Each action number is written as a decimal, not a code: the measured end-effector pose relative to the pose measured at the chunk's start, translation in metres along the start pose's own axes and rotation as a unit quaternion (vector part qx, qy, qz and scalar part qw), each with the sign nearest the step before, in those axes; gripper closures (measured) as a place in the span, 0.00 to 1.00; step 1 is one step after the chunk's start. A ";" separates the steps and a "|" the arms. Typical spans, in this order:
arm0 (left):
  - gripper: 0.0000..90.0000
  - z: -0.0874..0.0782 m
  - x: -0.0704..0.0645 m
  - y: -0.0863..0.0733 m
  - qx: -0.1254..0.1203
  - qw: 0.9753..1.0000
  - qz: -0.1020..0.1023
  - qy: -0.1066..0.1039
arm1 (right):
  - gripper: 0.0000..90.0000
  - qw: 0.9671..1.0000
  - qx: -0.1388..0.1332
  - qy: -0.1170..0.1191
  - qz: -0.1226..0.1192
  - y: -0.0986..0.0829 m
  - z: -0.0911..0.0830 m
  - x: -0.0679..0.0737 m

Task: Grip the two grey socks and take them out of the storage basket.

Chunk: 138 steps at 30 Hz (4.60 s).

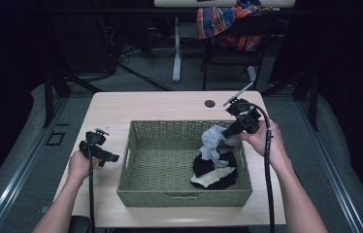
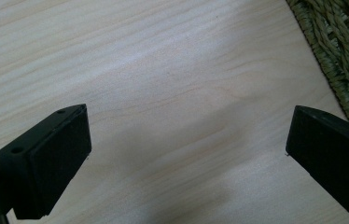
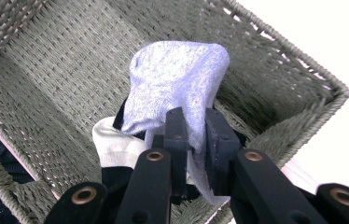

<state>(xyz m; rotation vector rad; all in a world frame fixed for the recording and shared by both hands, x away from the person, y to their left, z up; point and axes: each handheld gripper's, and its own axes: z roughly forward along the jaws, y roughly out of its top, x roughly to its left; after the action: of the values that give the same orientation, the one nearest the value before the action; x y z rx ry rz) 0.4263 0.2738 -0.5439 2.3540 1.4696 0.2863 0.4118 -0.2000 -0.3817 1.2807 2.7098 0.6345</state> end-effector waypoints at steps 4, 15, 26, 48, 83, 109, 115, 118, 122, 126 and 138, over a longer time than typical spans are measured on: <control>0.00 -0.001 0.000 0.000 -0.001 1.000 -0.001 0.001 | 0.90 1.000 -0.008 0.001 0.004 -0.002 -0.007 0.000; 0.00 0.000 0.001 0.000 0.001 1.000 -0.001 -0.002 | 0.90 1.000 -0.020 -0.008 0.014 -0.011 -0.025 -0.009; 0.00 0.000 0.002 0.000 0.001 1.000 -0.002 -0.002 | 0.90 0.998 -0.039 -0.019 0.037 -0.027 -0.042 -0.027; 0.00 -0.001 0.002 0.000 0.000 1.000 -0.003 0.003 | 0.90 0.990 -0.075 -0.036 0.116 -0.072 -0.063 -0.082; 0.00 -0.002 -0.001 0.001 -0.001 1.000 0.004 0.004 | 0.91 0.981 -0.011 -0.060 0.182 -0.098 -0.016 -0.130; 0.00 -0.002 -0.001 0.001 -0.001 1.000 0.003 0.005 | 0.91 0.981 0.036 -0.049 0.182 -0.100 0.023 -0.137; 0.00 -0.002 0.000 0.001 0.000 1.000 0.003 0.003 | 0.91 0.980 0.054 -0.052 0.183 -0.101 0.035 -0.139; 0.00 -0.002 -0.001 0.001 -0.001 1.000 0.004 0.005 | 0.91 0.977 0.053 -0.056 0.198 -0.104 0.043 -0.139; 0.00 -0.001 -0.001 0.001 0.001 1.000 0.004 0.004 | 0.90 0.977 0.080 -0.048 0.191 -0.106 0.051 -0.143; 0.00 -0.001 0.000 0.001 0.001 1.000 0.003 0.003 | 0.73 0.975 0.100 -0.035 0.196 -0.107 0.063 -0.143; 0.00 -0.001 0.000 0.001 0.000 1.000 0.003 0.003 | 0.16 0.985 0.022 -0.046 0.164 -0.088 0.014 -0.119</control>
<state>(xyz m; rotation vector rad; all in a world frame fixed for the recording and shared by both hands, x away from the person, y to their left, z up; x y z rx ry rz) 0.4269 0.2733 -0.5425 2.3589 1.4657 0.2956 0.4289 -0.3347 -0.4421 1.7422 2.4730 0.5271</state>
